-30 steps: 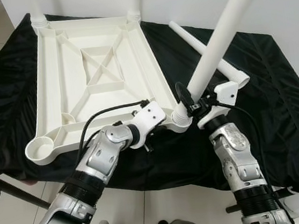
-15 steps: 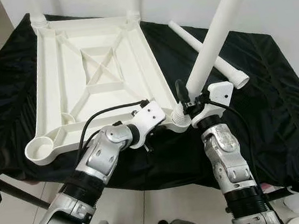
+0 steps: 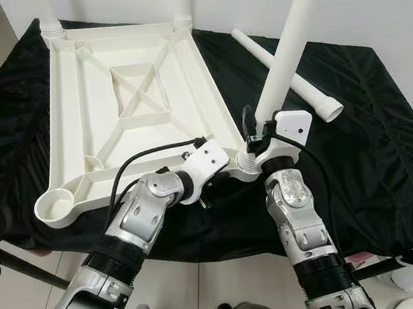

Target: Building children table

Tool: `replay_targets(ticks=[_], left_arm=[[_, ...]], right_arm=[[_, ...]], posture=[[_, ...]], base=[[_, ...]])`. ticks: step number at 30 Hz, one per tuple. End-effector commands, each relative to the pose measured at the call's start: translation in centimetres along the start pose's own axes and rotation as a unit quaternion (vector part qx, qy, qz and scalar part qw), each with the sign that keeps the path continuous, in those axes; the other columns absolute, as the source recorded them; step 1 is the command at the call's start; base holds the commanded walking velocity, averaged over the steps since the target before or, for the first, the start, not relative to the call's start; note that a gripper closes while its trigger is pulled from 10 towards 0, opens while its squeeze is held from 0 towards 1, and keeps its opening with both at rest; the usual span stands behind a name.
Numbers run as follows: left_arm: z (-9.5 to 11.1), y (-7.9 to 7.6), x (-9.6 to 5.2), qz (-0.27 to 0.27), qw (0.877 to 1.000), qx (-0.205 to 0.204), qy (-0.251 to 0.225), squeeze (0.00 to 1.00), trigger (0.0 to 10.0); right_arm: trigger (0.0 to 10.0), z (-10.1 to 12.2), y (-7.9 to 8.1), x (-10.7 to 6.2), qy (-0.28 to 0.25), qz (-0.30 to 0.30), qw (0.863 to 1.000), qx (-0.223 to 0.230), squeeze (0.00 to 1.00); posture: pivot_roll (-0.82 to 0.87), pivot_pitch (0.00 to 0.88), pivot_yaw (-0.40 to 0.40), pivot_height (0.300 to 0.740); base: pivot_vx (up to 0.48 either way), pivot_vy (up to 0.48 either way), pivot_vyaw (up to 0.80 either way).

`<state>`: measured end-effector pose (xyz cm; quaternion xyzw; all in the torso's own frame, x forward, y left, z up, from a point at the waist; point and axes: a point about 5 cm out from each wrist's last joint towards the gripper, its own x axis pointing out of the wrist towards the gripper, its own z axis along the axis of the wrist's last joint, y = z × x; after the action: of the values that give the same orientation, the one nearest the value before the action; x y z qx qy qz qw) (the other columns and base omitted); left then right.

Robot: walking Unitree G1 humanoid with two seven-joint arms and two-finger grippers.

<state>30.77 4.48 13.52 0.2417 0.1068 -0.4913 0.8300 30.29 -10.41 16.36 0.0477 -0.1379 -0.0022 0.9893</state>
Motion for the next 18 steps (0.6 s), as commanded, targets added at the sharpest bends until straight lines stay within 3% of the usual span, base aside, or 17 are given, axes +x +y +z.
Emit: replay_targets(ticks=[1, 8, 18], left_arm=[[0.7, 0.1, 0.1, -0.004, 1.0, 0.017, -0.003, 0.0, 10.0], [0.6, 0.3, -0.1, 0.0, 1.0, 0.015, -0.001, 0.0, 10.0], [0.7, 0.9, -0.3, 0.004, 1.0, 0.016, -0.001, 0.0, 10.0]], right_arm=[[10.0, -3.5, -1.8, -1.3, 0.086, -0.048, 0.995, -0.022, 0.0], [10.0, -3.4, -1.0, -2.0, 0.066, -0.033, 0.997, -0.029, 0.0], [10.0, -3.6, -2.9, -3.0, 0.057, -0.038, 0.998, -0.006, 0.0]], posture=[[0.07, 0.081, -0.111, 0.74], [0.07, 0.097, -0.109, 0.74], [0.06, 0.104, -0.1, 0.74]], base=[[0.0, 0.0, 0.0], [0.0, 0.0, 0.0], [0.0, 0.0, 0.0]])
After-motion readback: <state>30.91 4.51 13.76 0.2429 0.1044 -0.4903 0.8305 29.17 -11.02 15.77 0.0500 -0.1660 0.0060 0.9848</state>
